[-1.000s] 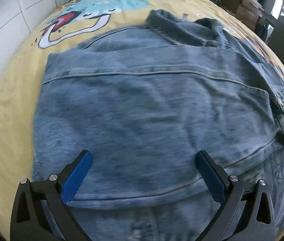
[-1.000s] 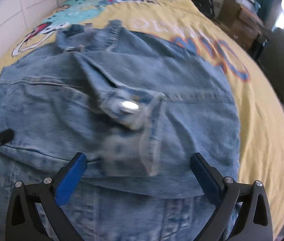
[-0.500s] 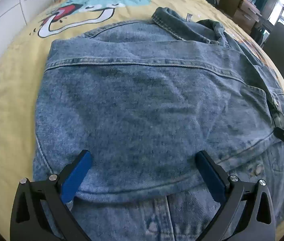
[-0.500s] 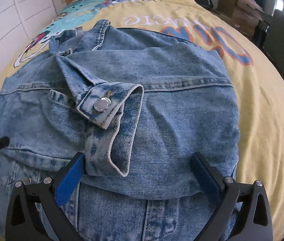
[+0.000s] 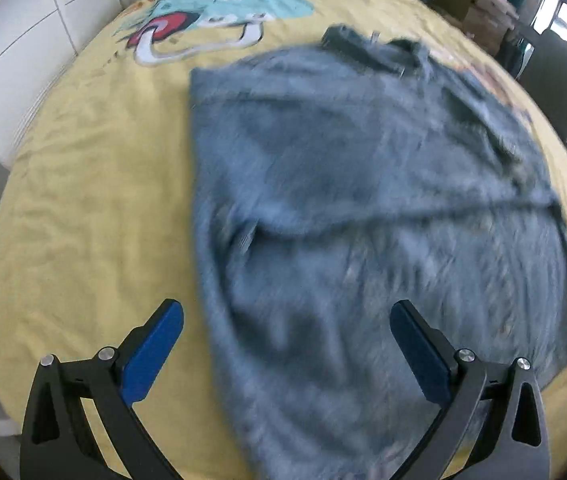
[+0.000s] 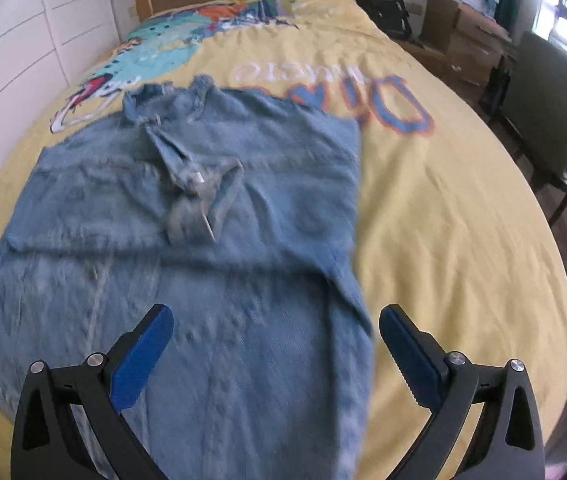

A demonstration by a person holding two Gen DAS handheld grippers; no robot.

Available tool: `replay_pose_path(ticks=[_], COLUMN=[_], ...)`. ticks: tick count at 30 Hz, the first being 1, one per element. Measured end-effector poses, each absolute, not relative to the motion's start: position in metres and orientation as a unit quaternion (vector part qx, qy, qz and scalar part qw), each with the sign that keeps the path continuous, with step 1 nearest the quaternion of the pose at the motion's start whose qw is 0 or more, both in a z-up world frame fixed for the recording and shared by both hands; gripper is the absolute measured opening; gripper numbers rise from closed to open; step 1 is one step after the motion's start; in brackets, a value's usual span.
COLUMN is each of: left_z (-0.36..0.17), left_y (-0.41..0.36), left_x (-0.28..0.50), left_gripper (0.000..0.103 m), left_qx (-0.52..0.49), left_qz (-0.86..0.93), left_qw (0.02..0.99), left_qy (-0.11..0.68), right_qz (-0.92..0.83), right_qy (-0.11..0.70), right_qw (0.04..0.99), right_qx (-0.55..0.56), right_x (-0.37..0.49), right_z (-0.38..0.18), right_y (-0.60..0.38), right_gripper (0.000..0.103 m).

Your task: Fold large clothes

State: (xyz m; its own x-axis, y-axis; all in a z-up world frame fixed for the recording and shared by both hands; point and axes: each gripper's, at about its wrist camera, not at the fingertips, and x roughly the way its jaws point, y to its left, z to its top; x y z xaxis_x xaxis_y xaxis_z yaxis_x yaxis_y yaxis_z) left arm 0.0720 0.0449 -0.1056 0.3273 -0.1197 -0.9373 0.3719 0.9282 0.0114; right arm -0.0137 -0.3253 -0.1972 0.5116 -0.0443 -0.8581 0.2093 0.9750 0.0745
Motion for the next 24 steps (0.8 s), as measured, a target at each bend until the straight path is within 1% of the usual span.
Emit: replay_pose_path(ticks=[9, 13, 17, 18, 19, 20, 21, 22, 23, 24], left_z=[-0.151, -0.171, -0.189, -0.188, -0.187, -0.187, -0.186, -0.185, -0.184, -0.183], left_y=[0.089, 0.089, 0.070, 0.066, 0.063, 0.061, 0.058, 0.056, 0.053, 0.050], left_x=[0.018, 0.003, -0.011, -0.013, -0.014, -0.014, -0.016, -0.017, -0.019, -0.021], left_gripper=[0.102, 0.102, 0.101, 0.097, 0.085, 0.079, 0.066, 0.055, 0.053, 0.047], left_qx=[0.099, 0.082, 0.106, 0.107, 0.103, 0.097, 0.092, 0.090, 0.096, 0.104], left_qz=[-0.112, -0.119, -0.136, -0.145, -0.154, -0.163, -0.171, -0.180, -0.181, -0.183], left_qw=[0.769, 0.753, 0.736, 0.737, 0.736, 0.734, 0.731, 0.729, 0.729, 0.728], left_qy=[0.621, 0.643, 0.654, 0.652, 0.651, 0.652, 0.654, 0.655, 0.653, 0.652], right_qz=[-0.086, -0.081, -0.071, -0.070, -0.067, -0.061, -0.056, -0.048, -0.037, -0.030], right_qy=[0.549, 0.564, 0.578, 0.580, 0.584, 0.587, 0.588, 0.588, 0.587, 0.588], right_qw=[0.825, 0.814, 0.804, 0.804, 0.802, 0.801, 0.801, 0.802, 0.803, 0.802], right_qx=[0.106, 0.115, 0.115, 0.112, 0.107, 0.103, 0.100, 0.097, 0.096, 0.099], right_x=[-0.083, -0.101, -0.108, -0.109, -0.109, -0.108, -0.108, -0.108, -0.108, -0.107], right_z=[-0.244, -0.258, -0.271, -0.273, -0.275, -0.276, -0.276, -0.275, -0.274, -0.273], right_y=[-0.342, -0.340, -0.332, -0.329, -0.327, -0.323, -0.320, -0.317, -0.313, -0.310], right_gripper=[0.103, 0.103, 0.103, 0.103, 0.103, 0.102, 0.095, 0.078, 0.067, 0.050])
